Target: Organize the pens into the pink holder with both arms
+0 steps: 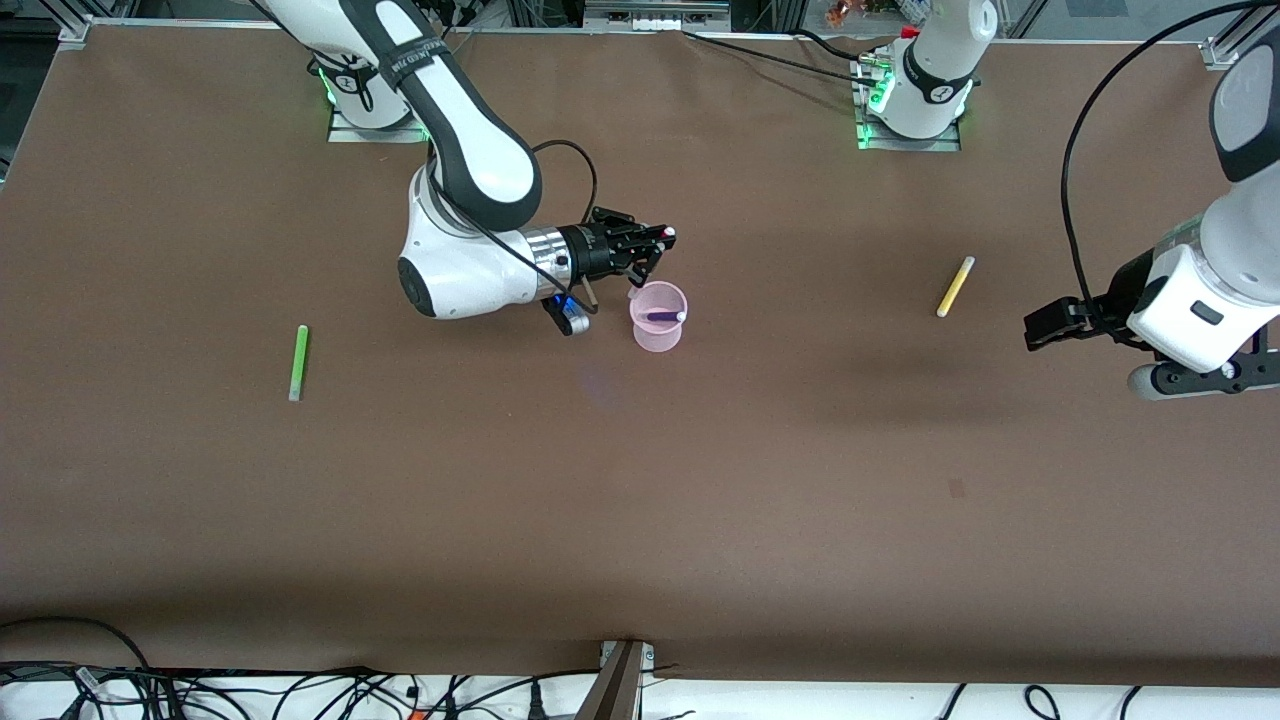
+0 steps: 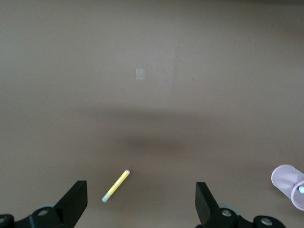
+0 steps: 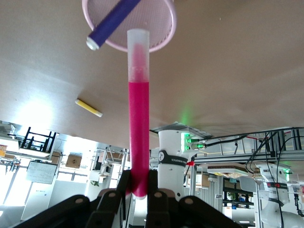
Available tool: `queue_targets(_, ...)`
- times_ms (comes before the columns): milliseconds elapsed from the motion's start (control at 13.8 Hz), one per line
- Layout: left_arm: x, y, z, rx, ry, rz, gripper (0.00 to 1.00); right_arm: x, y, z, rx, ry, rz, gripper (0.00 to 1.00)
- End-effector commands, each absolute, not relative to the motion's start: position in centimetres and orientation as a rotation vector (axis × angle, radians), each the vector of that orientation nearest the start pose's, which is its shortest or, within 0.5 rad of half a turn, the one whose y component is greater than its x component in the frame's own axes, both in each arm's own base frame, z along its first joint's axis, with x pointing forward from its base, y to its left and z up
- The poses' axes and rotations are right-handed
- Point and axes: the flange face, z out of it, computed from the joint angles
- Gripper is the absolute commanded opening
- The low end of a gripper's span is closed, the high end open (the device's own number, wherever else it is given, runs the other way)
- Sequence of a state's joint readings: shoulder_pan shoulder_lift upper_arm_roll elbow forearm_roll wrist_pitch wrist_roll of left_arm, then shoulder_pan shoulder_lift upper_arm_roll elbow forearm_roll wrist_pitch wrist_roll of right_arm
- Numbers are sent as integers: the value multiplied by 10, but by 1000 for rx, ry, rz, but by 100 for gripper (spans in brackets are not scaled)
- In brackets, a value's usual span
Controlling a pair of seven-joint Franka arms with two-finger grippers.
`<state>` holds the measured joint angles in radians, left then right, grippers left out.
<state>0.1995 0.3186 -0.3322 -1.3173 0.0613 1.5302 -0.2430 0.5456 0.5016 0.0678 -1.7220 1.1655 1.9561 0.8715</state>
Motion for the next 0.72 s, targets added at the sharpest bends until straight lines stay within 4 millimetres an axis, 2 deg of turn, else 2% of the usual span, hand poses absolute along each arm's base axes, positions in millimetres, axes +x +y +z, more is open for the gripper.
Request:
queue_targets(0,623,-23,546,-3212,-175,199,100,512,434,305,-2063,995,1079,0)
queue_targets(434,605,-40,526,-3194,-163,110,100,511,442,291,-2074,1024,1034,0)
queue_targets(652,591,-22,530,-3256,-118,66,100,506,449,282,-2082,1032,1030,0)
